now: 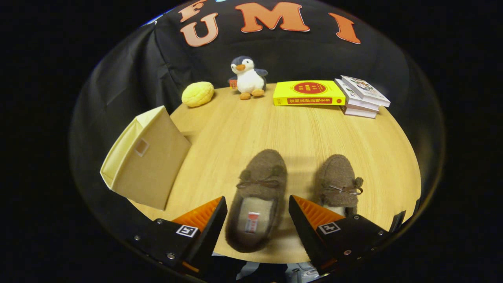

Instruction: Open the storage box then place both shoes into the box .Put the left shoe in first, then the right shoe, with the right side of both shoes facing outward in a uniform manner.

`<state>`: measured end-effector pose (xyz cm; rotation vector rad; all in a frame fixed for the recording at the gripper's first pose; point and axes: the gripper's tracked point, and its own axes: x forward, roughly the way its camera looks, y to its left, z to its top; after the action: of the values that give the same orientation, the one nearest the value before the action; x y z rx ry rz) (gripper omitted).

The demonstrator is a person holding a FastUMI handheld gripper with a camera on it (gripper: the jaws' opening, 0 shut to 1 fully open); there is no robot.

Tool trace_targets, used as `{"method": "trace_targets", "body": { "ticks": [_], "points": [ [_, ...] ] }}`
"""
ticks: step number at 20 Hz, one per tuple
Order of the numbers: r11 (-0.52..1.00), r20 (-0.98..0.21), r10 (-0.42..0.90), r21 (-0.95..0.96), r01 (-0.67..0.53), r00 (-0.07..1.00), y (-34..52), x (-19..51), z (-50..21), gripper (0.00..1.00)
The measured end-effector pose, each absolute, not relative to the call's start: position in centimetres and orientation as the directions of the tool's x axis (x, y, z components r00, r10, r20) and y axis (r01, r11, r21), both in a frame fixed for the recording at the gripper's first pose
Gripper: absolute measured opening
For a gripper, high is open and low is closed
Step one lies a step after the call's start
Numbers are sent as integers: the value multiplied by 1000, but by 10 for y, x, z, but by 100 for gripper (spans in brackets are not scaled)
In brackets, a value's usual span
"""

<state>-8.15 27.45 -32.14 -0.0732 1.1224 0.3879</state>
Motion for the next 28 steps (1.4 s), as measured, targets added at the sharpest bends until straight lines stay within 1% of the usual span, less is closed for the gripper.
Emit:
{"method": "trace_targets", "body": {
  "ticks": [1, 5, 9, 10, 11, 13, 14, 17, 18, 19, 20, 25, 28],
  "points": [
    [930, -894, 260, 131, -342, 366, 270, -82, -328, 94],
    [931, -901, 217, 75, -357, 377, 262, -65, -359, 83],
    [932, -923, 188, 59, -358, 337, 265, -59, -386, 69],
    [936, -925, 179, 54, -349, 336, 265, -56, -389, 61],
    [940, -930, 170, 54, -337, 327, 265, -55, -393, 55],
    [948, -943, 172, 79, -310, 286, 269, -57, -397, 38],
    [949, -947, 172, 85, -303, 272, 270, -58, -398, 26],
    [957, -951, 174, 103, -270, 255, 268, -56, -397, 17],
    [962, -952, 172, 106, -253, 253, 267, -56, -396, 11],
    [966, -955, 173, 116, -232, 243, 267, -58, -394, 7],
    [968, -957, 177, 128, -216, 230, 268, -61, -390, 4],
    [953, -935, 260, 209, -217, 241, 304, -63, -340, 4],
    [934, -912, 306, 233, -271, 271, 338, -54, -298, 3]
  ]
}}
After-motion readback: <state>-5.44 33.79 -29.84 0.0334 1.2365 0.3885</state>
